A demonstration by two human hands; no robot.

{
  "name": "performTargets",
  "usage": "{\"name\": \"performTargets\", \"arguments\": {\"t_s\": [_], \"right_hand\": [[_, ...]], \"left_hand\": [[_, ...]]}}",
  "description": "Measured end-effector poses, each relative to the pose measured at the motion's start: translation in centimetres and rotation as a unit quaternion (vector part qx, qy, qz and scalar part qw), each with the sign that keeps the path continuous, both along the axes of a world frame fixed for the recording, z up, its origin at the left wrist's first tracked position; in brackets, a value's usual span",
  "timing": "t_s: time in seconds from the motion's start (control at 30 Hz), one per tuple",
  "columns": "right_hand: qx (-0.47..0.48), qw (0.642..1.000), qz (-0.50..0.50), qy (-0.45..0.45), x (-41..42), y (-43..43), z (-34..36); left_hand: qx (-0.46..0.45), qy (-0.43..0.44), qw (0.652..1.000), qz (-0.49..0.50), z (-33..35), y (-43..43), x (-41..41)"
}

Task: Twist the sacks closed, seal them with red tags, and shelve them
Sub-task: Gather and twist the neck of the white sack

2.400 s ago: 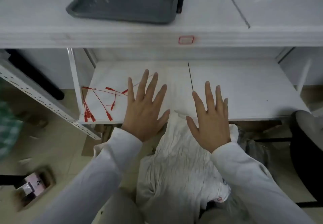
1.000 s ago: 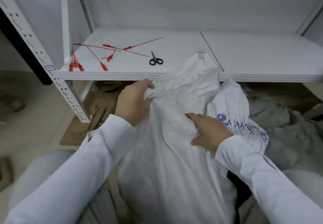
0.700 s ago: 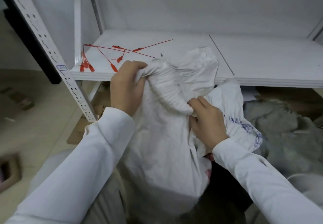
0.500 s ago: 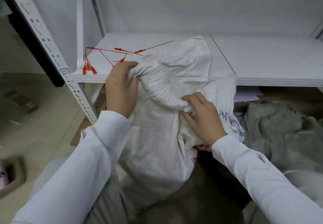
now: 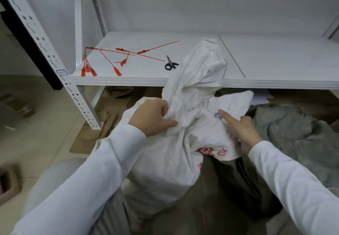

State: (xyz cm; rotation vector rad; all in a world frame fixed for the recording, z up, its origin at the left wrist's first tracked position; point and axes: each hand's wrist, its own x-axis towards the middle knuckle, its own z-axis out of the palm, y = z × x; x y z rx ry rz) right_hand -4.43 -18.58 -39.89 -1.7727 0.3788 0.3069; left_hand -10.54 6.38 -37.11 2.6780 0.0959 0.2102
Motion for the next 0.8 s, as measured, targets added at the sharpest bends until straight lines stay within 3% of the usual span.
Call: {"name": "performTargets", "arguments": {"t_s": [0.1,0.23,0.33,0.43,0.53,0.7,0.8], "right_hand": [[0.103,0.993,-0.006,0.059,-0.3,-0.9,-0.5],[0.142,0.983,0.051,0.101,-1.3,-1.4,-1.5],[0.139,0.99,0.01,-0.032,-1.1,-1.3,-0.3],[0.139,0.961,-0.044,-0.234,0.1,-3.0,3.0],[0.178,0.934,-0.077,-0.301,0.8,-5.0,4.7],[0.227,0.947,-0.042,-0.223,0.9,-4.4,2.2],[0.276,0.943,-0.026,-0.181,0.5,-3.3,1.3]], "left_hand": [[-0.043,-0.049,0.996,-0.059,-0.8,-0.2,0.1],[-0.136,-0.119,0.979,-0.093,-0.4,-0.1,0.1],[-0.218,-0.142,0.961,-0.094,0.7,0.0,-0.2],[-0.231,-0.179,0.956,-0.018,1.2,0.6,0.0],[-0.187,-0.204,0.956,0.1,1.4,1.5,0.4],[0.058,-0.171,0.963,0.198,1.2,0.8,1.2],[0.114,-0.16,0.964,0.181,1.1,-0.1,1.8]]}}
